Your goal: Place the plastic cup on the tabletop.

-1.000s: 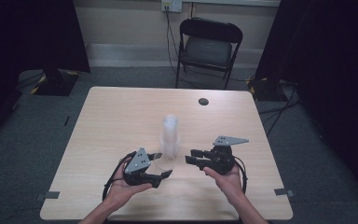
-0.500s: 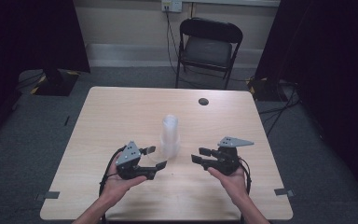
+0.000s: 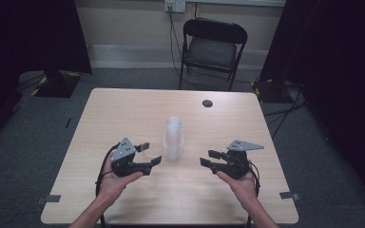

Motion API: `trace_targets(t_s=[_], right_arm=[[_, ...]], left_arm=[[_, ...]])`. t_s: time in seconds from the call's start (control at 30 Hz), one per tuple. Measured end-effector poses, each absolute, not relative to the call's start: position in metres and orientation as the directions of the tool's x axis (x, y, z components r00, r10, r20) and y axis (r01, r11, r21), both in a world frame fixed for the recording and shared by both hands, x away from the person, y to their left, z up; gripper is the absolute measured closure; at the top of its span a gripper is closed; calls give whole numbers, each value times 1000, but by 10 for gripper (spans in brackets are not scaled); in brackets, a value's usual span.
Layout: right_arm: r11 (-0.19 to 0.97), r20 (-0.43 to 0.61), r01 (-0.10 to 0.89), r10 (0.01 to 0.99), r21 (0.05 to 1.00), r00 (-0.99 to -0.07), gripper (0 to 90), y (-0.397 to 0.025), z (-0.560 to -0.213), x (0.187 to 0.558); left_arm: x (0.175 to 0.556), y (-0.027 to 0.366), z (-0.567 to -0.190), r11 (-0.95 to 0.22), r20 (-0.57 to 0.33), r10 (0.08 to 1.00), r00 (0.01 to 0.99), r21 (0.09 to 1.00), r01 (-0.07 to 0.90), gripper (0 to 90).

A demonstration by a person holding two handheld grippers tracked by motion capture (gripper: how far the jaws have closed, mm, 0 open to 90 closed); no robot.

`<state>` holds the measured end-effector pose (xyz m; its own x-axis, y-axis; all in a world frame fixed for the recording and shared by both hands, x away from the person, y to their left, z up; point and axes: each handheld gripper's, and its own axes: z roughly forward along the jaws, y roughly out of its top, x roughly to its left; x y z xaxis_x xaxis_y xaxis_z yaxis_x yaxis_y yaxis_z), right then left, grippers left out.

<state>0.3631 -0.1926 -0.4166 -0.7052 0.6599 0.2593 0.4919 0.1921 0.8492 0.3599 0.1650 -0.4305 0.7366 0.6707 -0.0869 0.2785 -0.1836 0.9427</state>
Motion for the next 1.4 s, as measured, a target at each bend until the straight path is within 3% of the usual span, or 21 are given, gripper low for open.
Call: trace_targets(t_s=[0.53, 1.4], right_arm=[[210, 241, 525, 709, 825, -663, 447, -216, -429, 358], [194, 243, 546, 741, 815, -626, 441, -233, -445, 352]], left_arm=[[378, 182, -422, -152, -61, 744, 666, 955, 256, 291], [446, 188, -412, -101, -37, 843, 537, 969, 225, 289]])
